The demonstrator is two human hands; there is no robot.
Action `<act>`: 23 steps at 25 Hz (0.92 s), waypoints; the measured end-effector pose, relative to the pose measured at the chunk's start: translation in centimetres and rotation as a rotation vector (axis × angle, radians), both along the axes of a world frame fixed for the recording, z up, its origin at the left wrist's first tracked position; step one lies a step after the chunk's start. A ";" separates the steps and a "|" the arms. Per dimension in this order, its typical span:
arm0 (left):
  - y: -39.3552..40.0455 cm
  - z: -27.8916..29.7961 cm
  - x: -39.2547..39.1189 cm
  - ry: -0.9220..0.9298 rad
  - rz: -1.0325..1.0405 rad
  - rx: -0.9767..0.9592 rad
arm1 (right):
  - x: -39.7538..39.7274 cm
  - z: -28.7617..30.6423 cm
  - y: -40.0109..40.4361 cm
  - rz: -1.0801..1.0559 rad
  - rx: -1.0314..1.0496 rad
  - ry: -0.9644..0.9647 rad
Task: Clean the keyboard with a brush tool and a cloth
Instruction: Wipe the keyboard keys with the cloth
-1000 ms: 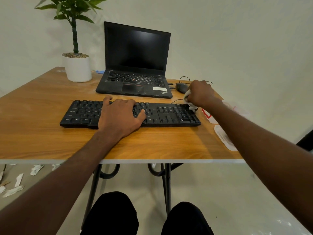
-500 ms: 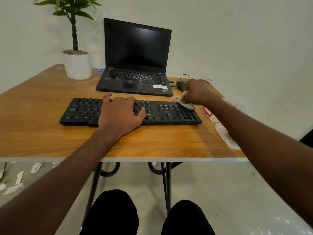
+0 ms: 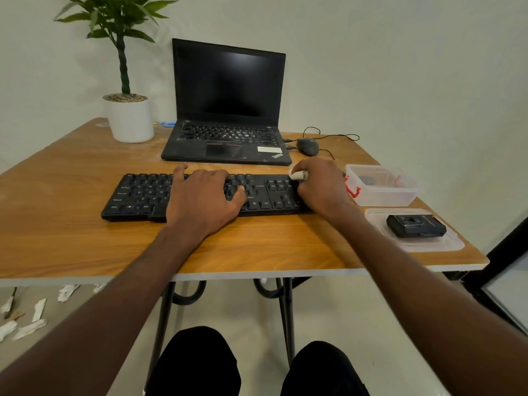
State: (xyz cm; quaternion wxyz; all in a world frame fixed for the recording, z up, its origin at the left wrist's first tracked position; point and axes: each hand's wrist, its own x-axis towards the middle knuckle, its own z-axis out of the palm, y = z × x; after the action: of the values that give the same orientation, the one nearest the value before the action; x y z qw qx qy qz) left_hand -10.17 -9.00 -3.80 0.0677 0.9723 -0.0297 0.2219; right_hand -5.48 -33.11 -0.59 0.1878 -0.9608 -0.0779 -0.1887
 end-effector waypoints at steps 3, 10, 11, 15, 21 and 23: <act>-0.1 -0.1 0.1 -0.007 0.001 0.007 | -0.9 -1.1 -0.2 0.008 0.167 -0.058; 0.1 -0.1 0.0 0.010 -0.001 0.007 | -1.5 -1.8 -1.9 -0.295 0.174 -0.285; 0.0 -0.1 0.0 0.009 0.001 0.009 | -1.4 -1.9 -1.9 -0.309 0.156 -0.230; 0.0 0.0 -0.1 0.017 0.001 0.015 | -1.6 -1.9 -1.1 0.055 0.062 -0.115; 0.0 0.1 0.0 0.036 0.004 0.015 | -1.1 -1.9 -1.1 -0.238 0.084 -0.145; 0.0 0.1 0.1 0.034 0.002 0.016 | -1.3 -1.9 -1.2 -0.146 0.137 -0.125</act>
State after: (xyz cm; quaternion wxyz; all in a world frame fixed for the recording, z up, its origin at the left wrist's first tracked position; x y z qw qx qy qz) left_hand -10.09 -8.96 -3.71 0.0600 0.9764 -0.0292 0.2054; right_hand -6.77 -34.35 -2.51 0.2336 -0.9351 -0.0060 -0.2664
